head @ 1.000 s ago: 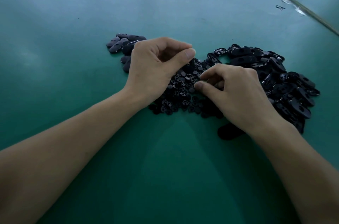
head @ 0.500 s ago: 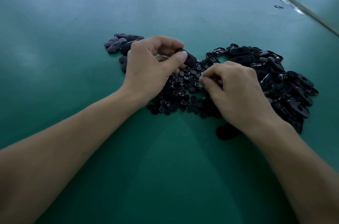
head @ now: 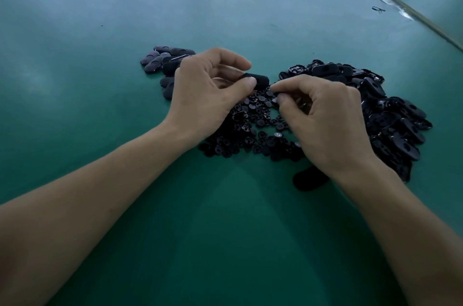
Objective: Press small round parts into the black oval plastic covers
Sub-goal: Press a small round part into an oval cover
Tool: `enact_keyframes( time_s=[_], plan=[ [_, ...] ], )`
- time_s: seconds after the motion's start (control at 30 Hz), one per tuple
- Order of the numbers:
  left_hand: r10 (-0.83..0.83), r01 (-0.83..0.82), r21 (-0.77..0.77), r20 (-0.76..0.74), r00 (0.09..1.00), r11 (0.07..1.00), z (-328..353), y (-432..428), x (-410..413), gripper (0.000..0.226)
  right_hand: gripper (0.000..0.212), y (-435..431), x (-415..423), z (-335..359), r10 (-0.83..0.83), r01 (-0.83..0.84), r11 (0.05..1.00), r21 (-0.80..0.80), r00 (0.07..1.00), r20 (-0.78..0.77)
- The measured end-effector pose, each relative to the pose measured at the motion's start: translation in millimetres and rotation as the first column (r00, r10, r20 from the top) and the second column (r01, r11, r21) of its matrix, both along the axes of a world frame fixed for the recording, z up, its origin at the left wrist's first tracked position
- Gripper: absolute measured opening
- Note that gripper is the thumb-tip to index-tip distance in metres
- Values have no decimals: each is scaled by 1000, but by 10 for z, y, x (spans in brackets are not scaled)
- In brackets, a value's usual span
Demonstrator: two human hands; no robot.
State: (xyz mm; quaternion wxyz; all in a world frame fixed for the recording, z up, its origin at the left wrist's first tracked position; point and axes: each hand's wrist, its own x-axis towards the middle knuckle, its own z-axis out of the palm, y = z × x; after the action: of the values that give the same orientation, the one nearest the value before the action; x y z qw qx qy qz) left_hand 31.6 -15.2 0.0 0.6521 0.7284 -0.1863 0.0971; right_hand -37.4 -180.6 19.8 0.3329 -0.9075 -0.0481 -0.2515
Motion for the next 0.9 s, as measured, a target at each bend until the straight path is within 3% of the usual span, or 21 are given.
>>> enact_keyframes(
  time_s=[0.3, 0.7, 0.9],
  plan=[
    [-42, 29, 121, 110, 993, 992, 27, -11, -31, 16, 10, 18, 12, -8, 33, -38, 996, 85, 997, 66],
    [-120, 114, 66, 103, 987, 991, 31, -24, -76, 18, 21, 56, 19, -24, 75, -81, 949, 305, 997, 29],
    [-159, 153, 56, 112, 981, 987, 34, -17, -79, 18, 19, 63, 16, -18, 94, -96, 953, 287, 995, 19]
  ],
)
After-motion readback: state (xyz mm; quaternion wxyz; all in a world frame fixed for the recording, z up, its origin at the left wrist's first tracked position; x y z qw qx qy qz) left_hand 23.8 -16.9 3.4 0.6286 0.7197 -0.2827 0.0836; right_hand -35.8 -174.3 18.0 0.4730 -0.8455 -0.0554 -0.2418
